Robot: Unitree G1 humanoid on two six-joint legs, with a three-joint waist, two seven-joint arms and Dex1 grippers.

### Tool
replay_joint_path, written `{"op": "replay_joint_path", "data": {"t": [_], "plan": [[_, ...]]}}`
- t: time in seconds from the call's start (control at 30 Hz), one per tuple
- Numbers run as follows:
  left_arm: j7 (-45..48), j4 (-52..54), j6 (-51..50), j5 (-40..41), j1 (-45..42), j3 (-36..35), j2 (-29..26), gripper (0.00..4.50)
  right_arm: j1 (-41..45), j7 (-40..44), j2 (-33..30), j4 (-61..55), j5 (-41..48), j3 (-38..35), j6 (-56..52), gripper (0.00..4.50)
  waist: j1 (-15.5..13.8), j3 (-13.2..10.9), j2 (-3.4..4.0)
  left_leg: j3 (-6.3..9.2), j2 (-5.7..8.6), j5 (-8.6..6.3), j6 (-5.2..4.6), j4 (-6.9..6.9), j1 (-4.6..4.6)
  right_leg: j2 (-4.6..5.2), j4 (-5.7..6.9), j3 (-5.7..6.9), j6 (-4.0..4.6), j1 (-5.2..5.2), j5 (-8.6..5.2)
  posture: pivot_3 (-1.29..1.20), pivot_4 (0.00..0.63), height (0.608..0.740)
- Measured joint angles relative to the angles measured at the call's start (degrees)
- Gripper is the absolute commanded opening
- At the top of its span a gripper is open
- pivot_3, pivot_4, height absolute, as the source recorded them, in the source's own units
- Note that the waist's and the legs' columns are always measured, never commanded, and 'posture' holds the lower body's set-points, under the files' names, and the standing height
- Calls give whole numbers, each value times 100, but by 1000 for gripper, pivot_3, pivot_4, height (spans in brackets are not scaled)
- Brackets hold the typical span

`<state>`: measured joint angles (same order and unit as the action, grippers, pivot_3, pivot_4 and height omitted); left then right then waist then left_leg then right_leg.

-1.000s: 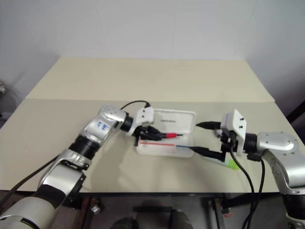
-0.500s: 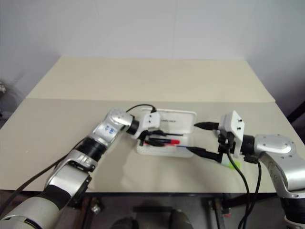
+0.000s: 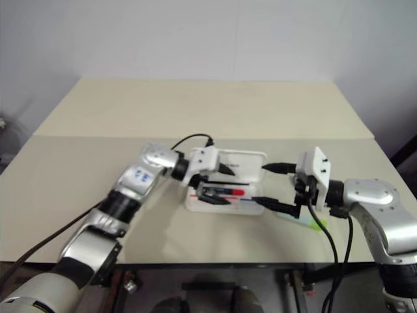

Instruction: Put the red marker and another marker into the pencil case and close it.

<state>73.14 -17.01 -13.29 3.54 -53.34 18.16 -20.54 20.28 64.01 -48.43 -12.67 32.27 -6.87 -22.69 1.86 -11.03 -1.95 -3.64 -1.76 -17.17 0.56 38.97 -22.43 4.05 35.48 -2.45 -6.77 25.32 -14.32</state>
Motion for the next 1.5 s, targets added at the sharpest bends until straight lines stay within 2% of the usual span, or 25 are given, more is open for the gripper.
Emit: {"op": "replay_joint_path", "data": {"t": [0.2, 0.3, 0.4, 0.63, 0.9, 1.33, 1.43, 1.5], "plan": [[473, 989, -141, 810, 648, -728, -945, 4465, 440, 560, -383, 811, -368, 231, 28, 4500, -29, -1, 2, -1, 0, 0, 0, 8, 4, 1, 7, -2, 2, -1, 1, 0, 150, 740], [781, 1342, -382, 1199, 945, -1051, -1609, 4465, 669, 871, -618, 1202, -574, 361, 37, 4500, -28, 0, 2, -2, 0, -1, -1, 7, 5, 2, 2, -1, 2, -4, 1, 0, 150, 740], [945, 1404, -507, 1347, 1257, -1355, -2125, 4465, 707, 1186, -872, 1543, -789, 439, 43, 4500, -28, -1, 2, -1, -2, -1, -2, 3, 3, 1, -2, 1, 3, -3, 0, 0, 150, 740], [1172, 1387, -472, 1818, 1361, -2043, -2873, 4465, 746, 1732, -1288, 1899, -1235, 693, 160, 4500, -28, -1, 3, -4, -1, -1, -2, 3, 4, 4, -3, 3, 4, -4, -1, 0, 150, 740], [1277, 1153, -47, 1884, 1374, -2206, -3042, 4465, 687, 1755, -1436, 2457, -1969, 1077, 434, 4500, -26, -1, 3, -11, 0, -1, -2, 5, 6, 4, -1, 1, 5, -4, -1, 0, 150, 740], [1269, 1206, -38, 1917, 1575, -2201, -3075, 4465, 613, 1785, -1313, 2996, -2398, 1333, 673, 4500, -19, -2, 4, -13, -1, -1, -2, 5, 8, 3, 4, 0, 5, -3, -1, 0, 150, 740], [1258, 1207, -45, 1931, 1577, -2201, -3078, 4500, 570, 1790, -1312, 3005, -2454, 1349, 677, 3829, -22, -2, 3, -14, -1, -1, -2, 5, 8, 3, 3, 0, 5, -3, -1, 0, 150, 740], [1249, 1210, -46, 1942, 1581, -2201, -3083, 4500, 566, 1790, -1281, 3034, -2469, 1356, 693, 3128, -21, -2, 3, -14, -1, -1, -2, 5, 8, 3, 3, 0, 5, -3, -1, 0, 150, 740]]}}
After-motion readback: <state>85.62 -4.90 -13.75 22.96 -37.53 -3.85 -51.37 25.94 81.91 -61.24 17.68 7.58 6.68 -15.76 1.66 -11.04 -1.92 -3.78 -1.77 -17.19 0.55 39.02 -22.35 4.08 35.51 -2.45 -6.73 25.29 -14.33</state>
